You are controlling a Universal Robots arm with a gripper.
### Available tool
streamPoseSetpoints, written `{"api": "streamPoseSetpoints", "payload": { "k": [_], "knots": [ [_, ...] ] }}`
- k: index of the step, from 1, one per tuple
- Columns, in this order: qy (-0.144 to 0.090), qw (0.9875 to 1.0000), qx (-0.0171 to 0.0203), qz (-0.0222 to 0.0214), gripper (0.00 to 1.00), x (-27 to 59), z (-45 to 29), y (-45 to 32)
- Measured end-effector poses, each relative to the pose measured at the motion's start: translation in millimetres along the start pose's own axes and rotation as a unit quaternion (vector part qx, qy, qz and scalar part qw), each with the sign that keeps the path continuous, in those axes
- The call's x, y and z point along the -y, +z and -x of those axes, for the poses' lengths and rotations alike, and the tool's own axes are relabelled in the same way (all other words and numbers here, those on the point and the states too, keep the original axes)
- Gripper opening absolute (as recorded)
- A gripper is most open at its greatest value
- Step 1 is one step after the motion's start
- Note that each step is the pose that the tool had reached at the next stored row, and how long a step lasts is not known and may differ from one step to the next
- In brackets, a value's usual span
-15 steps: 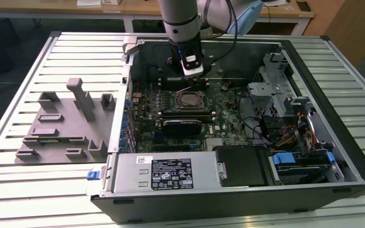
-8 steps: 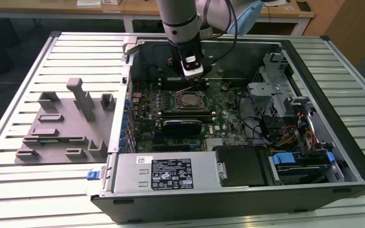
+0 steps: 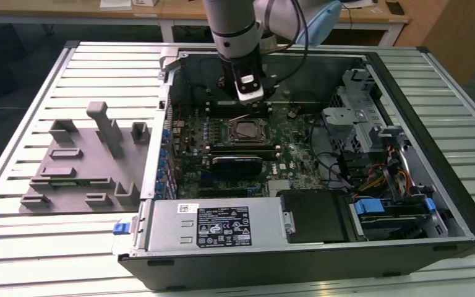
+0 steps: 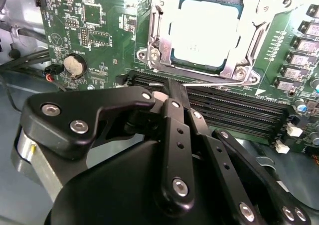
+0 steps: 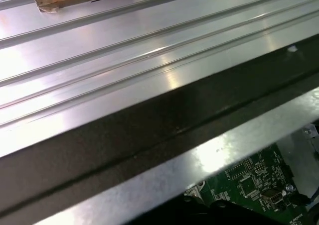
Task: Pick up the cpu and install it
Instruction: 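Install the first cpu locking lever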
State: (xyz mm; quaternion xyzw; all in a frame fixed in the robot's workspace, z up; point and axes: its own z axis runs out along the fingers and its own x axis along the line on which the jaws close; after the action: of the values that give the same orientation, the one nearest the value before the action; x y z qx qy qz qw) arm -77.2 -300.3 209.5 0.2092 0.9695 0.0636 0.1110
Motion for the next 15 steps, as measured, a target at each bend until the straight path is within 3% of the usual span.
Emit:
{"api": "streamPoseSetpoints", "payload": {
  "k": [15],
  "knots": [
    [0.025, 0.9997, 0.0044, -0.0049, 0.11, -0.3, -6.6, 2.0]
  ]
}}
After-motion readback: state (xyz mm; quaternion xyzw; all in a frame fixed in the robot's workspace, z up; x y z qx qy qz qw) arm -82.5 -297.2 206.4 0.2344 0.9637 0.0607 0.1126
